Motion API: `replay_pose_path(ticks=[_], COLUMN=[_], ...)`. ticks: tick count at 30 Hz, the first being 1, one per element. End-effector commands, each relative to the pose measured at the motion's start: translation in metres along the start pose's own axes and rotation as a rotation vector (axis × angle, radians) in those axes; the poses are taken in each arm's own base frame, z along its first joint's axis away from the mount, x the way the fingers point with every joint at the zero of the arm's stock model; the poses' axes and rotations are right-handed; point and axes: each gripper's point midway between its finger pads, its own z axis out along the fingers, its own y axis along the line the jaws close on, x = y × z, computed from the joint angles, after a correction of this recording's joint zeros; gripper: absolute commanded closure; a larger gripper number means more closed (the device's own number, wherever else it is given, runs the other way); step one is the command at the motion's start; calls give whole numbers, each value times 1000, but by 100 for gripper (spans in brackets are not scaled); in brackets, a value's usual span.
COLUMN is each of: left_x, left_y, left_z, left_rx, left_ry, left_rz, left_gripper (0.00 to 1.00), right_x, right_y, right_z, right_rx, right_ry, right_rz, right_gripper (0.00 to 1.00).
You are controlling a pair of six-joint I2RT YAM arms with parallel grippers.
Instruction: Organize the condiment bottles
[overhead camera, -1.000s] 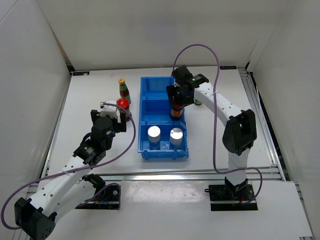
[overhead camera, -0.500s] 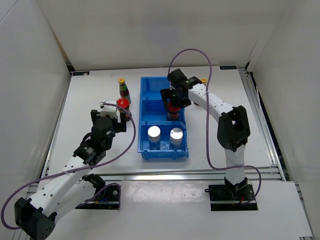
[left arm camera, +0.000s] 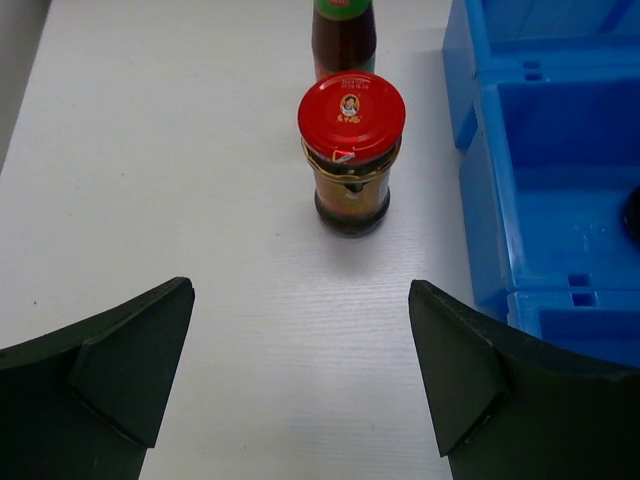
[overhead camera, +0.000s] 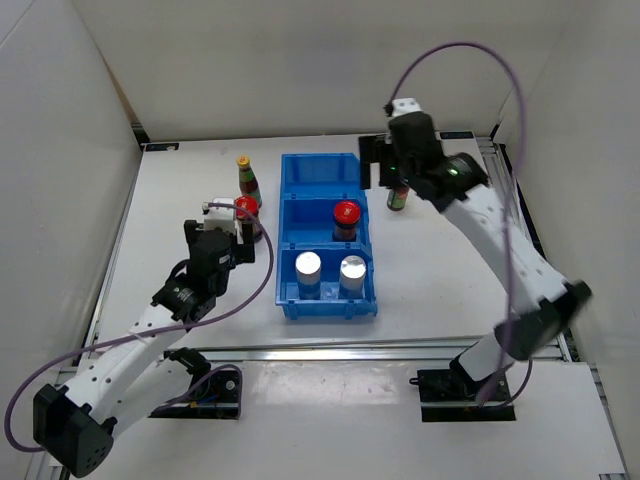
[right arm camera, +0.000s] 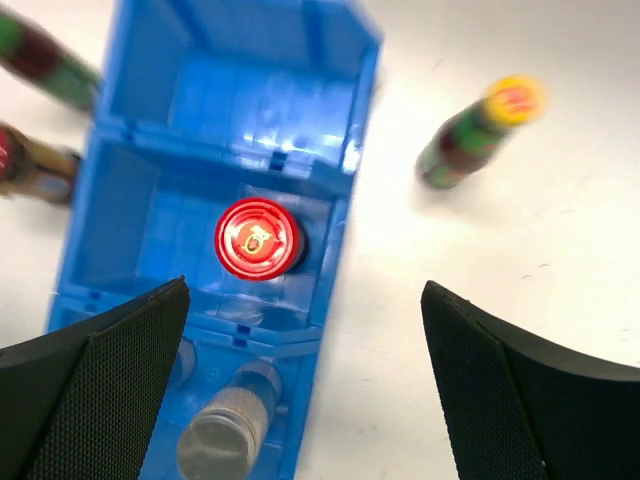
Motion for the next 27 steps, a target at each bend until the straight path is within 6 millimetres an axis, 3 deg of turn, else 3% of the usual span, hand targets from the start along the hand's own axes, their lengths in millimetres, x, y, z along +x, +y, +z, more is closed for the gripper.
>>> replay_pose_path(ticks=[1,4,5,7,12,20,27], left_x=[-11,-24,-35,-48,-70,-36,-27], left_y=[-6,-17,-20,-22,-34,-50,-42], left_z=[1,8,13,18,48,105,125], left_rx=[30,112,147,179,228,238,168], left_ry=[28,49,50,49,50,188,214], left_rz=[-72,-147,-181,-208,-190,-209,-191], left_gripper=[1,1,1,1,1,1,1], right_x=[-3,8,22,29,55,62,63], right_y=[-30,-40,-42,-47,-53,-50,-52], right_z=[-52,-79,-77,-89,-94,-103,-119], right_rx=[78,71,77,73,65,21,5], right_ry=[-95,-121,-96,-110,-80,-76,-97], right_rz=[13,34,37,42,48,47,52], right_gripper=[0,0,0,0,0,0,0])
